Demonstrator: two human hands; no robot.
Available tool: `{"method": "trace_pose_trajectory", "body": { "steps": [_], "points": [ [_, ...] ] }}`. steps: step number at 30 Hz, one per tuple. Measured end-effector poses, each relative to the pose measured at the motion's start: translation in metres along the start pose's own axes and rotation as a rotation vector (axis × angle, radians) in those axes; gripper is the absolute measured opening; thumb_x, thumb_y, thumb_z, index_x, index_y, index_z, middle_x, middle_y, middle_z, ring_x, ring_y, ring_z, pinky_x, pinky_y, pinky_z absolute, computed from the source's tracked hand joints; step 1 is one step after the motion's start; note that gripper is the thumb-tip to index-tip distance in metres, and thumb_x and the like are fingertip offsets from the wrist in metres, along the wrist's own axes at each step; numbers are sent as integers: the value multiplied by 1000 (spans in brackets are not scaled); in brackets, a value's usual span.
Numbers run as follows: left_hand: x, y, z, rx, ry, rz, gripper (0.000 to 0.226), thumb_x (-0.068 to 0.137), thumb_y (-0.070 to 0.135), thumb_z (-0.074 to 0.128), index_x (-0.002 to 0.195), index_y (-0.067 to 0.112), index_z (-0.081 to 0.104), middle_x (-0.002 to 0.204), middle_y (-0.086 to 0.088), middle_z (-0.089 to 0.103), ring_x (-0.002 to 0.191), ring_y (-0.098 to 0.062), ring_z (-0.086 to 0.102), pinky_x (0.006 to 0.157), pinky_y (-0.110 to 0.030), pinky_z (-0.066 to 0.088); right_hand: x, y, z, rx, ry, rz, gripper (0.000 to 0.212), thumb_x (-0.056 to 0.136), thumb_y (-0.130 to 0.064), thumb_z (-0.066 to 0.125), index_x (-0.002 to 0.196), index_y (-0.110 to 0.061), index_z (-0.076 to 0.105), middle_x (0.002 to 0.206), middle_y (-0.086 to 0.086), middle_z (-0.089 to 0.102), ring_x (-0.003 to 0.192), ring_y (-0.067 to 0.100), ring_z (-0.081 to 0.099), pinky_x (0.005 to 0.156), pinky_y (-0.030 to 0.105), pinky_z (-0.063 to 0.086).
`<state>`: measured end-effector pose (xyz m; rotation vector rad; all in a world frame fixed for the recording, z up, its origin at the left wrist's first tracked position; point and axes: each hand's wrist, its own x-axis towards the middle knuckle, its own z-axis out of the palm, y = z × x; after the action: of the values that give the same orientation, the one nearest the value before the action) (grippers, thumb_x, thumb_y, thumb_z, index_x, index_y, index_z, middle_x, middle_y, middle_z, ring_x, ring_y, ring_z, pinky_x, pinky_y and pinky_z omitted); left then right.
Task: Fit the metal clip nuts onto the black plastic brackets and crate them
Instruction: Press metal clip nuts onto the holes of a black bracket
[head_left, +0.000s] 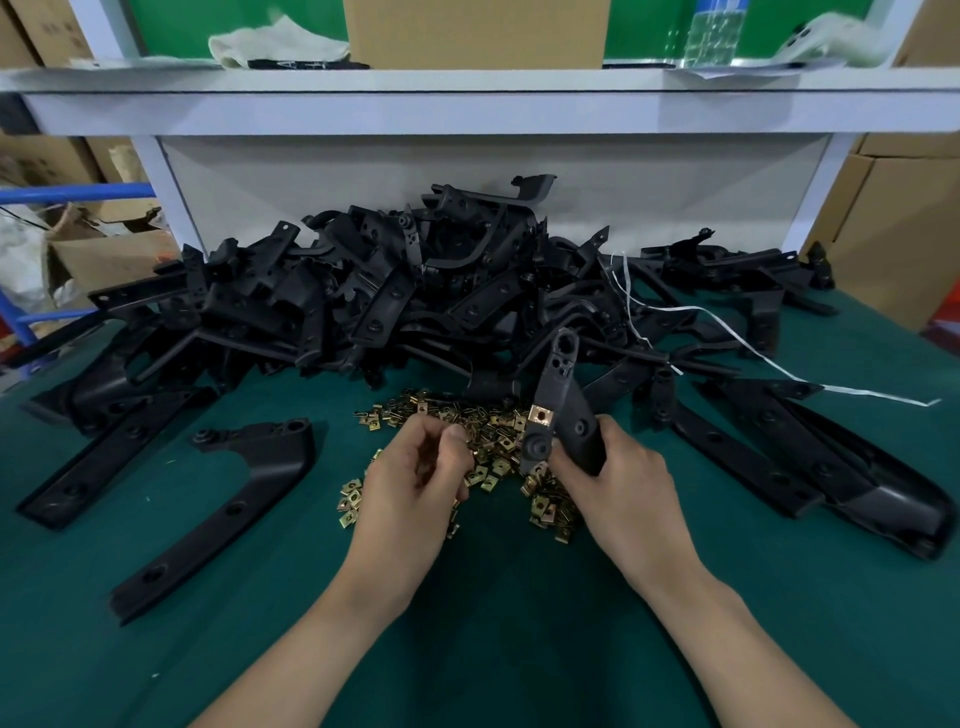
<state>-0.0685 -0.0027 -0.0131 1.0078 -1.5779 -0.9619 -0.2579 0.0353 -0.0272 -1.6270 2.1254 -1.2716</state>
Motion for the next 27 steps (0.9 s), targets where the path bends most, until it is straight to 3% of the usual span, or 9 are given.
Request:
{"method": "trace_pose_trajectory", "body": {
  "steps": [6,13,18,22,27],
  "points": [
    [0,-1,0,6,5,21,27,103,32,51,81,20,61,64,-5,60,54,-3,49,48,-14,38,0,1,1,-2,1,1,25,87,-53,60,77,-33,50,64,-12,56,69,2,56,50,20,31],
    [2,-4,0,-58,68,36,17,102,37,52,91,33,64,77,11,67,63,-4,58,58,-15,45,-1,3,1,-15,3,-4,22,88,-53,60,82,-34,50,69,-12,58,71,3,56,54,24,36],
    [3,-4,-1,-72,103,58,9,100,37,58,101,44,64,78,22,64,59,1,50,56,-10,40,0,2,0,-108,14,-22,22,90,-53,60,89,-36,48,74,-18,55,69,4,55,58,33,40],
    [3,-5,0,-56,99,88,15,100,32,60,105,46,64,102,20,69,88,1,63,72,-8,45,-2,-1,-1,-168,15,-51,34,92,-52,60,118,-33,50,87,-19,56,83,19,62,66,37,46],
    [2,-5,1,-48,72,114,17,99,31,61,106,47,64,103,19,69,91,0,64,74,-8,45,-4,-4,-3,-169,12,-80,37,92,-50,60,123,-35,47,91,-16,57,84,23,63,68,40,49]
  ]
}}
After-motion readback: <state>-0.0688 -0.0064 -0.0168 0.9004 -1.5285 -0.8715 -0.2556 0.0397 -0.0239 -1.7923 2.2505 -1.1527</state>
